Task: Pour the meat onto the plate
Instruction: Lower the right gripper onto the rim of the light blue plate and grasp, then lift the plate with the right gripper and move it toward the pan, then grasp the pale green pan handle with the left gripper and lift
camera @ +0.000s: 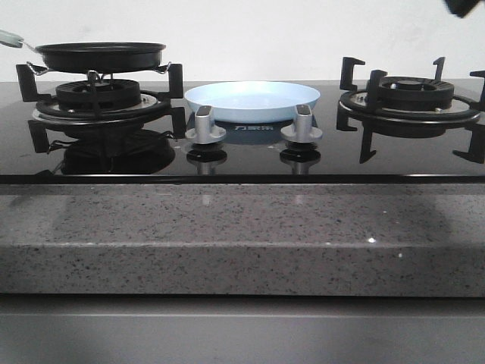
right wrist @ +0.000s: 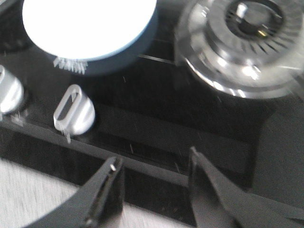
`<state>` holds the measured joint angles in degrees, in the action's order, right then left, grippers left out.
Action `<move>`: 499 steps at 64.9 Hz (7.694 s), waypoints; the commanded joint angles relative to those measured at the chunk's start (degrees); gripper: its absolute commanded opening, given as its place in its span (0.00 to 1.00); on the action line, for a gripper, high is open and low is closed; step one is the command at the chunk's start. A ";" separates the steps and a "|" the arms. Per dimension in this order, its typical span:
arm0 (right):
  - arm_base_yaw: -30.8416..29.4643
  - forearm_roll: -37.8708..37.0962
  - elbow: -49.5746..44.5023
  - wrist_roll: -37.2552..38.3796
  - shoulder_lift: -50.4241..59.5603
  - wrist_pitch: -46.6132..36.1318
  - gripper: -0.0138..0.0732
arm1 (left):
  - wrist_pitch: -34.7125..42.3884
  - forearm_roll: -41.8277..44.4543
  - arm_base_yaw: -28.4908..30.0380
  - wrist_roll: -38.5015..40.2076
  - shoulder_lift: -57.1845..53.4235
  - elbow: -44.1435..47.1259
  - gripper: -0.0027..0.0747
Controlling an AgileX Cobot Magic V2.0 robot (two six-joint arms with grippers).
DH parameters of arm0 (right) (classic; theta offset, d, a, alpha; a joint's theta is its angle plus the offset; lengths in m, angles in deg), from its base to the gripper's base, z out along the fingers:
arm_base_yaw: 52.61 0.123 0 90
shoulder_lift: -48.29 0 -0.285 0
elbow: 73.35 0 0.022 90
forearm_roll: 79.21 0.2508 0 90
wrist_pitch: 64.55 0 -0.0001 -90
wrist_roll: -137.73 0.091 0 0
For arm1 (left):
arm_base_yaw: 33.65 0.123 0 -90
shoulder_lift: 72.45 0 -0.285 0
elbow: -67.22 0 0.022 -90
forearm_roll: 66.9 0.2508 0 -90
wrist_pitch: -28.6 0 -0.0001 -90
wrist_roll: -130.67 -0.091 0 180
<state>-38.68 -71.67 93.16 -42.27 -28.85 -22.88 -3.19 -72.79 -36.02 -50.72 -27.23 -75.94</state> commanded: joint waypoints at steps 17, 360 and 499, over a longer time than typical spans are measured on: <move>-0.13 2.15 20.40 -3.88 -17.71 6.06 0.65 | 4.17 -0.64 -0.44 0.14 0.23 -1.93 0.44; 2.20 20.49 12.52 -14.00 -23.25 -1.77 0.03 | -12.28 -50.80 20.11 -30.83 40.88 -26.75 0.79; 2.20 20.49 12.52 -14.00 -23.25 -1.62 0.03 | -23.07 -90.25 19.21 -40.60 62.86 -40.80 0.01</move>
<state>-36.42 -51.29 104.30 -55.50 -53.80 -22.91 -22.89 -157.28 -16.94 -90.68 40.98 -114.95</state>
